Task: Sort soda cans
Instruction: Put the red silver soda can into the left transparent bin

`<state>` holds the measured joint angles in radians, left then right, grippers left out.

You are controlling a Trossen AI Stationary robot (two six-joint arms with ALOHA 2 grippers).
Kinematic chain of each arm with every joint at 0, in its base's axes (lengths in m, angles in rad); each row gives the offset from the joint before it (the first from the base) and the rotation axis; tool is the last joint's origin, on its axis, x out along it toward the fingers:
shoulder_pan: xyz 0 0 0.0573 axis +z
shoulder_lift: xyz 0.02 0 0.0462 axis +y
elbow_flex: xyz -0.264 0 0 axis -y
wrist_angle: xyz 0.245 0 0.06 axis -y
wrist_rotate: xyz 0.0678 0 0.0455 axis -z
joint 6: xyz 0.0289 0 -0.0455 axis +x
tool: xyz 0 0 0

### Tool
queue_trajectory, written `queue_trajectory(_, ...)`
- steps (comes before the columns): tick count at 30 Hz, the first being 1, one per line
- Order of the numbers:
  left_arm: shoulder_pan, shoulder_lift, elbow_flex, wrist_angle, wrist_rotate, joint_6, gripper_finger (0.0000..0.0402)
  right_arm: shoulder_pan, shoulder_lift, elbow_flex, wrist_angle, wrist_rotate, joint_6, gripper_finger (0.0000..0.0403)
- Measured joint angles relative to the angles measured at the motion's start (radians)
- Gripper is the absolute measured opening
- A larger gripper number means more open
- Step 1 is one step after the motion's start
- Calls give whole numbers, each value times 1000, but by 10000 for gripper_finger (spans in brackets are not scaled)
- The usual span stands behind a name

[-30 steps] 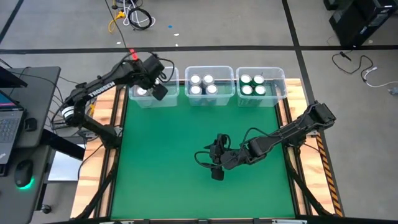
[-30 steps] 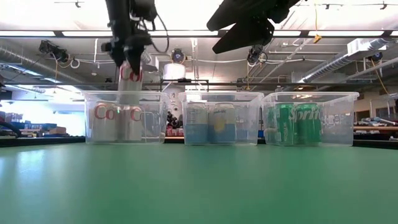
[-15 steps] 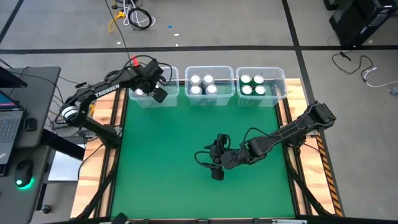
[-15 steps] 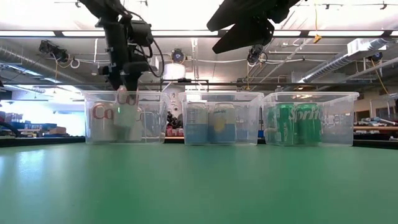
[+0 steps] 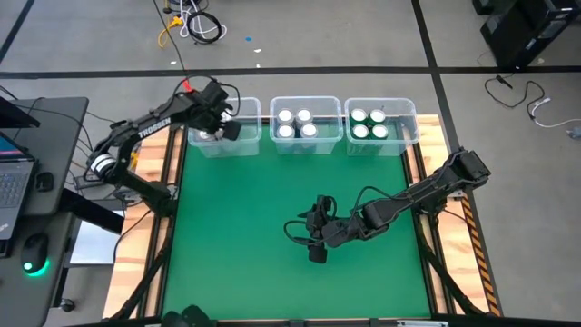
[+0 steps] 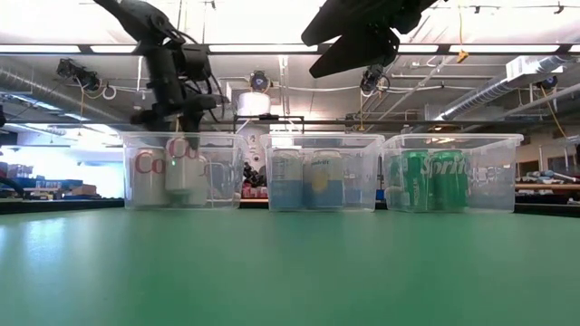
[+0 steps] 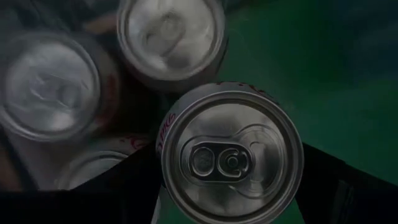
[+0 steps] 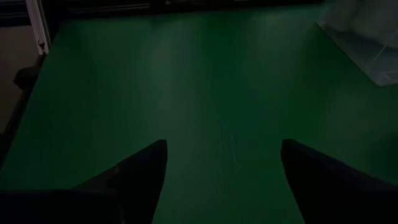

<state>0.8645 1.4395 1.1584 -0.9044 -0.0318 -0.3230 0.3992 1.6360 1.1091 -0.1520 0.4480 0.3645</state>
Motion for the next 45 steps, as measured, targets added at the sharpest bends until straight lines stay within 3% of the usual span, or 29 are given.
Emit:
queue_trajectory(4, 20, 6, 1, 10, 95, -63, 289, 0, 0, 0, 0, 0, 0, 297)
queue_trajectory(8, 20, 8, 1, 37, 100, -90, 289, -1, 0, 0, 0, 0, 0, 293)
queue_trajectory(19, 16, 4, -27, 53, 13, -121, 289, -2, 0, 0, 1, 0, 0, 286)
queue_trajectory(32, 15, 3, -59, 119, 14, -112, 289, -2, 0, 0, 0, 0, 0, 284)
queue_trajectory(37, 9, 3, -59, 113, 1, -94, 358, -2, 0, 0, 0, 0, 0, 281)
queue_trajectory(40, 3, 4, -59, 100, -29, -73, 376, -2, 0, 0, 0, 0, 0, 282)
queue_trajectory(45, -8, 5, -60, 103, -54, -57, 346, -2, 0, 0, 0, 0, 0, 284)
